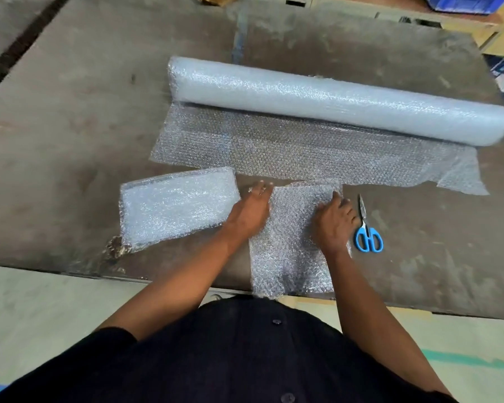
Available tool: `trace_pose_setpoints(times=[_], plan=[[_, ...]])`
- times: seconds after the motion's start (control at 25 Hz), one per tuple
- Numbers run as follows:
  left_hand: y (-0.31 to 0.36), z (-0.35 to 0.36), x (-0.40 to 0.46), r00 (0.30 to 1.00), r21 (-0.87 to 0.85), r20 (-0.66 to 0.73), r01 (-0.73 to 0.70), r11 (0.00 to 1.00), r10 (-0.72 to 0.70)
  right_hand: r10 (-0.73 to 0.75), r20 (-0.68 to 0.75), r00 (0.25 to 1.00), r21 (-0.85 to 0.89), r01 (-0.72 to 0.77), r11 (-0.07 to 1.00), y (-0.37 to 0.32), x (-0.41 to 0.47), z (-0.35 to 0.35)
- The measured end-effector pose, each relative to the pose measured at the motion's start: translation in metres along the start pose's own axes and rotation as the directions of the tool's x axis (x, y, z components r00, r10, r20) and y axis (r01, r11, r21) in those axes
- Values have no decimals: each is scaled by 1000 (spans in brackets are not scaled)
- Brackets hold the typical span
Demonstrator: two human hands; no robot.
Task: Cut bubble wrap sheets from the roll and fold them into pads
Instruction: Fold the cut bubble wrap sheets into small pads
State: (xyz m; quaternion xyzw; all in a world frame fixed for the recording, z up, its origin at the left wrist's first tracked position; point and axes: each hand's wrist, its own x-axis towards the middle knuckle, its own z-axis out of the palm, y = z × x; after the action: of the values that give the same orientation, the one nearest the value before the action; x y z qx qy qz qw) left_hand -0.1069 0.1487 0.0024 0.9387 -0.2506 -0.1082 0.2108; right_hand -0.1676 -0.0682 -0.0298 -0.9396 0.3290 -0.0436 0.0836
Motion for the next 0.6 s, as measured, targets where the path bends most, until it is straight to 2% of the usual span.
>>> trace_pose_setpoints(times=[0.16, 0.28, 0.36, 0.48, 0.6], plan=[[8, 5, 22, 988, -44, 4, 155, 987, -155, -77, 96, 992, 74, 70, 995, 19, 28, -15], [14, 2, 27, 981, -70, -12, 190, 979, -192, -215, 118, 969, 359, 160, 920, 29, 46, -11], [17, -2, 26, 983, -73, -57, 172, 982, -176, -195, 102, 976, 549, 108, 829, 29, 48, -14], [16, -4, 23, 973, -50, -176, 140, 989, -147, -123, 57, 991, 717, 45, 696, 26, 47, -23], [13, -4, 23, 962, -45, -230, 139, 989, -145, -75, 153, 985, 828, -86, 554, 26, 49, -27]])
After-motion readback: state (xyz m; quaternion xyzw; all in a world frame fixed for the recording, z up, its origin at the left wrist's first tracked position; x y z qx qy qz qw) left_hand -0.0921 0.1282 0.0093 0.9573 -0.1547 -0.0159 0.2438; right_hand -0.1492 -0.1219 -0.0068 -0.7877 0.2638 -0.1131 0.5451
